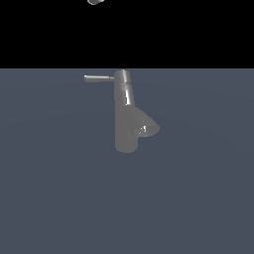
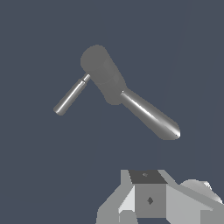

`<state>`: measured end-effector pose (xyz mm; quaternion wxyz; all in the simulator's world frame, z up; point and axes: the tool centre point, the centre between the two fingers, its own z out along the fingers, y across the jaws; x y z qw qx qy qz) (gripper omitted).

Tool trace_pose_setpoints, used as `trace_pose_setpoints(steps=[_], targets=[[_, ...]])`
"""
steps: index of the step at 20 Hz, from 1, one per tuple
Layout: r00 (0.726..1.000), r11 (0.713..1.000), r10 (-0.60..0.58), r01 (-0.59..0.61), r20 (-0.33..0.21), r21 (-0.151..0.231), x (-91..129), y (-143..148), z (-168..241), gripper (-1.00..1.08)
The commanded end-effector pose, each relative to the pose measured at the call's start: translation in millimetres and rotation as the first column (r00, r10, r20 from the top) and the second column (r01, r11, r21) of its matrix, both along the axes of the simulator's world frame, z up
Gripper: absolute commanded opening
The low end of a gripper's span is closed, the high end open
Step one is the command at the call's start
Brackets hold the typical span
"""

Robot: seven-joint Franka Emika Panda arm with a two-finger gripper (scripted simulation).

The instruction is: Turn on the faucet by rotating a designated handle.

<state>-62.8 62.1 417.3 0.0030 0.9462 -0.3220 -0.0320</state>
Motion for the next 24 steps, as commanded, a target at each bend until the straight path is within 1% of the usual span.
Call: trace_pose_setpoints(steps=[1,6,12,17,24], targets=[[0.998,0.998,-0.059,0.059,-0.001,-0.008,14.8,4.7,-10.7,-1.00],[0.985,0.985,-0.172,0.172,0.000,-0.029,42.8,14.2,-34.1,-1.00],[0.953,0.951,-0.303,0.303,0.009,-0.055,74.1,26.5,-65.9,-1.00],[0.913,0.910,-0.406,0.407,0.023,-0.078,98.0,37.4,-95.2,-1.00],[0.845,0.839,-0.531,0.534,0.052,-0.105,126.2,52.5,-137.5,-1.00]])
